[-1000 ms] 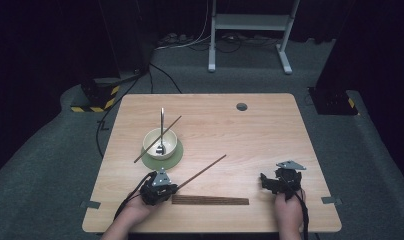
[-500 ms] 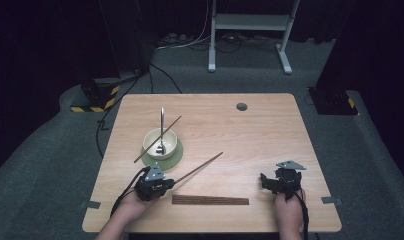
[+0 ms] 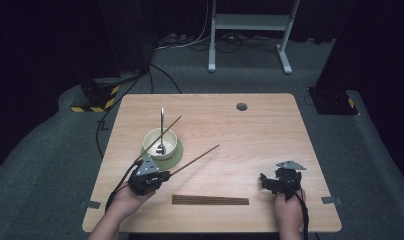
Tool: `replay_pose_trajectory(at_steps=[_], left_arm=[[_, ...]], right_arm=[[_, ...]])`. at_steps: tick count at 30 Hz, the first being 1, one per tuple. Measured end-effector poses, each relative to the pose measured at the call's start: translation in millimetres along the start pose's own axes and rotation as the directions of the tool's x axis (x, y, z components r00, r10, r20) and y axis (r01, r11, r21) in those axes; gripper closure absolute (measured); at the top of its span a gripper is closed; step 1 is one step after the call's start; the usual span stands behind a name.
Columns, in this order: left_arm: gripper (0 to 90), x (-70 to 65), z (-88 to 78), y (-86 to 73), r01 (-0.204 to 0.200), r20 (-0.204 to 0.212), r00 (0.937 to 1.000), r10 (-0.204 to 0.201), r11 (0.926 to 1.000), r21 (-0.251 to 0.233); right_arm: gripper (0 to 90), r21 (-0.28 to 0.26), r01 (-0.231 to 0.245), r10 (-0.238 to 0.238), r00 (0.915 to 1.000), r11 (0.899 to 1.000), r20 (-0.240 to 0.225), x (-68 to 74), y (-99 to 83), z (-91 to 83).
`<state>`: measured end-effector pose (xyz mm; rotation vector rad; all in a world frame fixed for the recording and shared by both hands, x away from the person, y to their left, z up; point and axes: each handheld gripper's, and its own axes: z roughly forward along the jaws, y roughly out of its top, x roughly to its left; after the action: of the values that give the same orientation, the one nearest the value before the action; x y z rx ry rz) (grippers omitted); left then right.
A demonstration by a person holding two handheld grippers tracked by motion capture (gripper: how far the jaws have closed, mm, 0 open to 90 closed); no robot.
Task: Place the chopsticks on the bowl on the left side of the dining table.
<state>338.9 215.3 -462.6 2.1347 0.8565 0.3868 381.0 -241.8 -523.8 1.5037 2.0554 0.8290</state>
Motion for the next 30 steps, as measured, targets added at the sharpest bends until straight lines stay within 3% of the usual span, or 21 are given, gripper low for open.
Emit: replay_pose_trajectory(at_steps=[8, 15, 30], left_arm=[[83.9, 3.8, -6.3, 7.6, 0.005, -0.014, 0.9999, -0.005, 0.9998, -0.019], [83.8, 16.4, -14.8, 16.0, 0.005, -0.038, 0.9992, -0.007, 0.9986, -0.052], [83.9, 44.0, -27.0, 15.3, 0.056, -0.094, 0.9936, -0.063, 0.9957, -0.074]], right_arm=[[9.6, -0.009, -0.002, 0.003, 1.0000, 1.000, 0.005, 0.4, -0.3, 0.8], [9.6, 0.004, 0.001, -0.001, 1.0000, 1.000, -0.003, -0.1, 0.1, -0.3], [9.6, 0.005, 0.001, -0.001, 1.0000, 1.000, -0.004, -0.2, 0.1, -0.4]])
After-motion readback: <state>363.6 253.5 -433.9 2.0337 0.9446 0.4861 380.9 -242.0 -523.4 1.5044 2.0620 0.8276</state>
